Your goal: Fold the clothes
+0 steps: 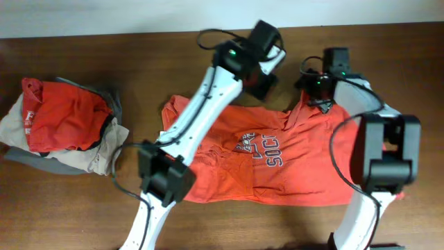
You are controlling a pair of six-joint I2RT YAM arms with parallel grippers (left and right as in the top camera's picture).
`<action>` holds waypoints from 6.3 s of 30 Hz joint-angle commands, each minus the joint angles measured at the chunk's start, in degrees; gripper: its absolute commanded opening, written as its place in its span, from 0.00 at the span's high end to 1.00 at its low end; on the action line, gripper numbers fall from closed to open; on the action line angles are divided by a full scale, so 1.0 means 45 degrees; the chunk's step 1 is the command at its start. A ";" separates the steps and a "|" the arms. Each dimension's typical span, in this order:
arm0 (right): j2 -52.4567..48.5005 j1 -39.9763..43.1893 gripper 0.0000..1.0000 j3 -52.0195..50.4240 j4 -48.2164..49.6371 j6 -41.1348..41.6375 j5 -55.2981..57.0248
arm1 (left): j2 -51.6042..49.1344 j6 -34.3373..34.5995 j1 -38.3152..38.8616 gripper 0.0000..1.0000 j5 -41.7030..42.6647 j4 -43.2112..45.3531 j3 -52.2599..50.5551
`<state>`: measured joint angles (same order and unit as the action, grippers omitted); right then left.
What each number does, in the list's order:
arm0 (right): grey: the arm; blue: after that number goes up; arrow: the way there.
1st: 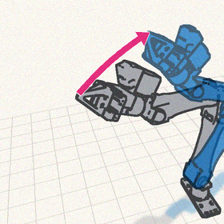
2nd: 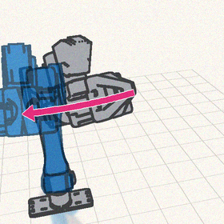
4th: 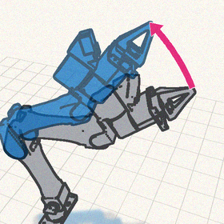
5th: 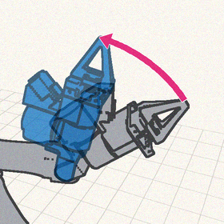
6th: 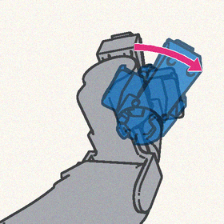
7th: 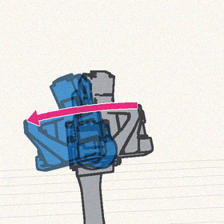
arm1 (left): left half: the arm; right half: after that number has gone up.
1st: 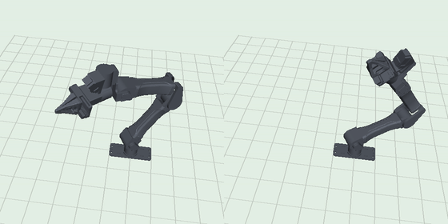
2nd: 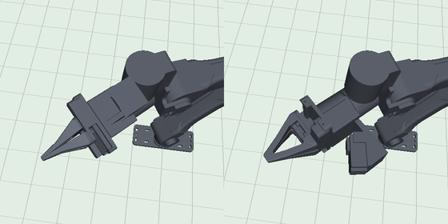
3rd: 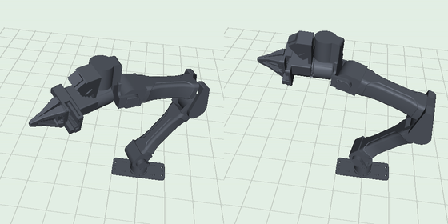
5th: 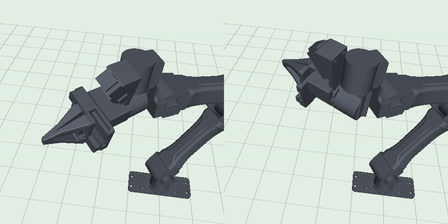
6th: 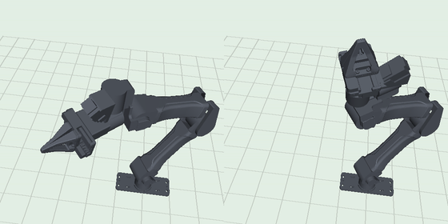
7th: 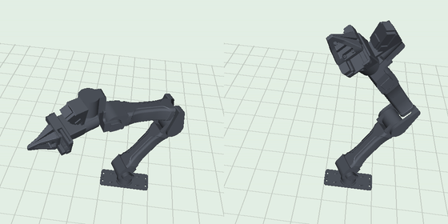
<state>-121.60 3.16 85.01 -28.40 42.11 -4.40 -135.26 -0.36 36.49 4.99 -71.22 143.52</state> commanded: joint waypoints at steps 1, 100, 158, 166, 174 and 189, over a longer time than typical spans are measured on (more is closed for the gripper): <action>-0.0806 -0.0554 0.18 0.1268 -0.0607 0.0340 0.2166 | 0.1321 0.0374 -0.0486 0.43 -0.0408 -0.0136 0.0321; 0.1511 0.3648 0.53 0.2871 -1.0127 -0.4507 -0.0889 | 0.6460 0.1243 -0.2691 0.31 -0.4065 -0.3521 0.0325; 0.4119 0.0622 0.20 -0.2783 -0.6679 -0.2715 0.4711 | 0.9821 0.2166 -0.5897 0.01 -0.2822 -0.1268 -0.8150; 0.3696 0.0622 0.21 -0.2953 -0.6290 -0.2846 0.4886 | 0.9821 0.2166 -0.5897 0.01 -0.2817 -0.1277 -0.8155; 0.3385 0.0457 0.21 -0.3225 -0.5523 -0.3827 0.4707 | 0.9821 0.2166 -0.5897 0.01 -0.2705 -0.1277 -0.8150; 0.3376 0.0452 0.25 -0.3225 -0.5056 -0.5620 0.3997 | 0.9821 0.2161 -0.5897 0.01 -0.2584 -0.1263 -0.8150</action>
<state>-106.15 5.74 70.87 -52.23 23.62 18.11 -91.42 9.08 10.31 -7.27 -77.08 107.39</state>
